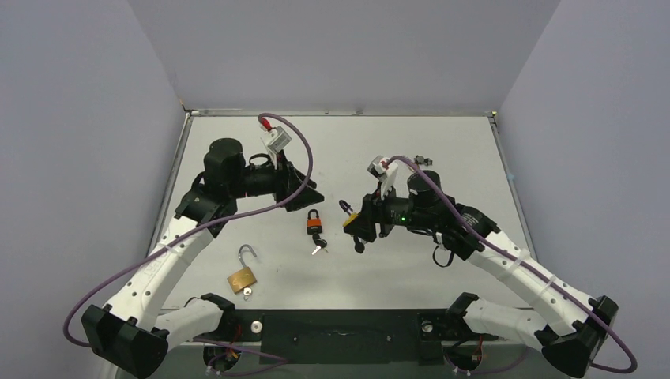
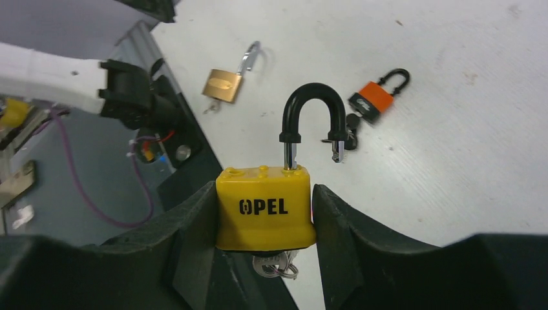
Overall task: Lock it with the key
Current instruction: Pick up the lock from the center of the board.
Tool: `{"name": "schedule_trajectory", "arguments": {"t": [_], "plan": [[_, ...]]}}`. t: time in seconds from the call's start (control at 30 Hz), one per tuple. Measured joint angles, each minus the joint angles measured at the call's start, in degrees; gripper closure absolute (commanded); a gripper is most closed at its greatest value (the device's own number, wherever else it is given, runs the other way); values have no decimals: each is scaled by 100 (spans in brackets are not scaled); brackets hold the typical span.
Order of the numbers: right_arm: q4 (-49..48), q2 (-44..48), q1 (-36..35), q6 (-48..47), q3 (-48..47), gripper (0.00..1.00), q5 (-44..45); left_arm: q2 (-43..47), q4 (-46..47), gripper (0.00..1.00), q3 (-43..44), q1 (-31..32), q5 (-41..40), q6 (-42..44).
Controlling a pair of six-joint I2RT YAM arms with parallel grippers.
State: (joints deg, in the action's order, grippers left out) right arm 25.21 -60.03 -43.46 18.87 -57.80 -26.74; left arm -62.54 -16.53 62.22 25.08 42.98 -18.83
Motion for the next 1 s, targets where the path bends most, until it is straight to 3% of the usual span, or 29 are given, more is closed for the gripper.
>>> {"name": "schedule_trajectory", "arguments": {"t": [0.43, 0.8, 1.0], "plan": [[-507, 435, -2, 863, -17, 100, -1818, 295, 1665, 43, -24, 175, 2070, -568], [-1255, 435, -13, 1534, -181, 100, -2284, 310, 1888, 47, -170, 457, 2439, -623], [-1303, 435, -20, 1626, -223, 100, -2332, 308, 1862, 55, -170, 542, 2439, -577]]}}
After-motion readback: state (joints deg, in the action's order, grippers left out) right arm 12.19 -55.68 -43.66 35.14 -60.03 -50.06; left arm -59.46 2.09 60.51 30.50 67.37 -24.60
